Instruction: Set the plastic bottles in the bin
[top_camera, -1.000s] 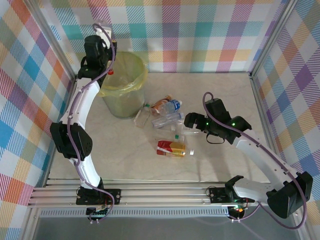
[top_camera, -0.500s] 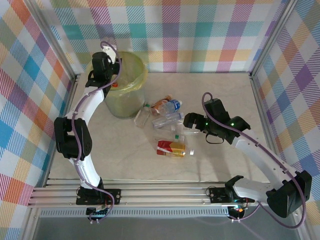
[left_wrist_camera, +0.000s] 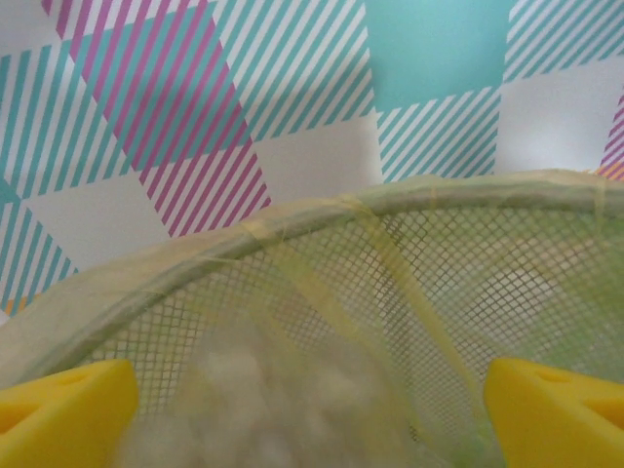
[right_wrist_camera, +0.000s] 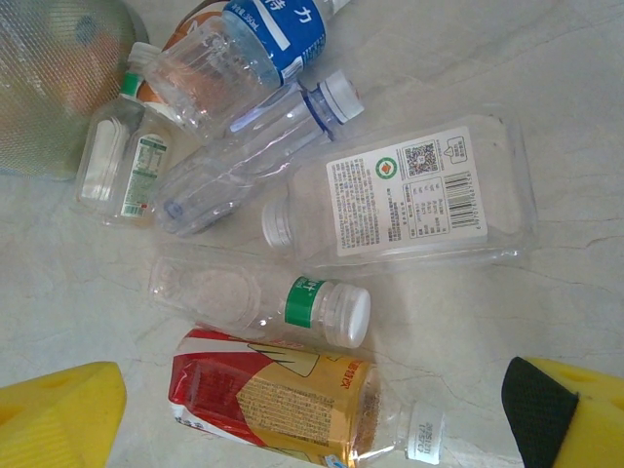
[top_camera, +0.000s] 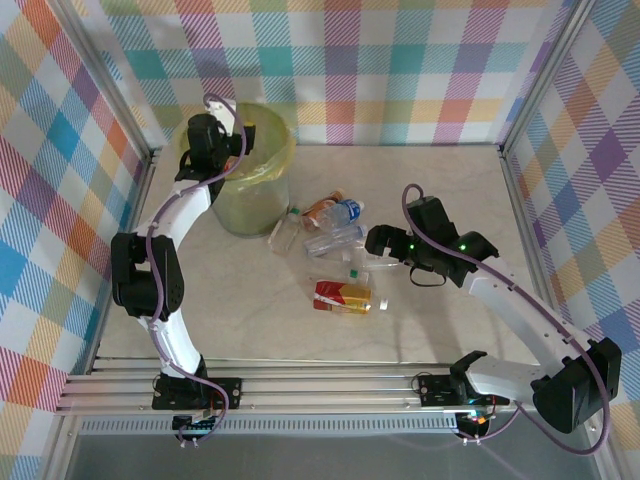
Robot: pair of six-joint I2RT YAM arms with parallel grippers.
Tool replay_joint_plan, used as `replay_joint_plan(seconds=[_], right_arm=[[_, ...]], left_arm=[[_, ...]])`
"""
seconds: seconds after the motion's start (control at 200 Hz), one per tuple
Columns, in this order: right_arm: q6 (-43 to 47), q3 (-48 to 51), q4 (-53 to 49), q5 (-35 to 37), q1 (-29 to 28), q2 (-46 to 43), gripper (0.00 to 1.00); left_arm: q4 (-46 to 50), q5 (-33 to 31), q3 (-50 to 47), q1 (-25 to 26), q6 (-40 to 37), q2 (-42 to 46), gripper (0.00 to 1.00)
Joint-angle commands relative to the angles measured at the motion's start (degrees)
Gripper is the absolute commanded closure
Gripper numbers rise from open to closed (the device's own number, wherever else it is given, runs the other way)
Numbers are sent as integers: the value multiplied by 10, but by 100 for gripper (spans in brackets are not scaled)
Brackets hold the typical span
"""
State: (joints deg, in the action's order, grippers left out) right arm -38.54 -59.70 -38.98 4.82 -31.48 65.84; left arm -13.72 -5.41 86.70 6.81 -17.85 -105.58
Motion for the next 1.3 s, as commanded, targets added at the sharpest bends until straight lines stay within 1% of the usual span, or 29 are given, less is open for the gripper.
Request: replay_joint_plan(seconds=[0.0,0.11,0.25,0.38,0.48,0.6,0.75,0.775,0.92,0.98,1.05,1.16,1.295], right_arm=[[-4,-1,10,-10,2,3,0],[-8,-2,8,-13,3,2,0],[-14,-2,1,-12,3,0,0],[-20,-2,-7,-14,3,-3,0],[-25,0,-10,-17,3,-3,0],[-29,1,-12,-17,3,0,0],[-36,1,-23,-11,3,4,0],[-37,1,-27,-7,3,6,0],[-51,5,-45,6,13,11,0],[-54,10,-50,4,23,11,1],[-57,18,-57,1,37,8,0],[-58,34,-62,-10,60,-3,0],[-64,62,-65,-16,93,-24,0]], left_arm=[[-23,8,-3,-6,4,38,4],[-14,13,1,-6,17,63,0],[15,17,16,-6,41,101,0],[83,14,57,-6,76,133,0],[168,22,105,-6,104,151,0],[240,64,125,-5,119,183,0],[291,126,98,11,128,242,0],[315,134,90,16,127,254,0],[324,161,2,75,128,328,0],[321,168,-40,113,119,354,0],[323,168,-85,171,88,374,0],[346,167,-129,243,52,376,0],[368,176,-174,307,0,358,0]])
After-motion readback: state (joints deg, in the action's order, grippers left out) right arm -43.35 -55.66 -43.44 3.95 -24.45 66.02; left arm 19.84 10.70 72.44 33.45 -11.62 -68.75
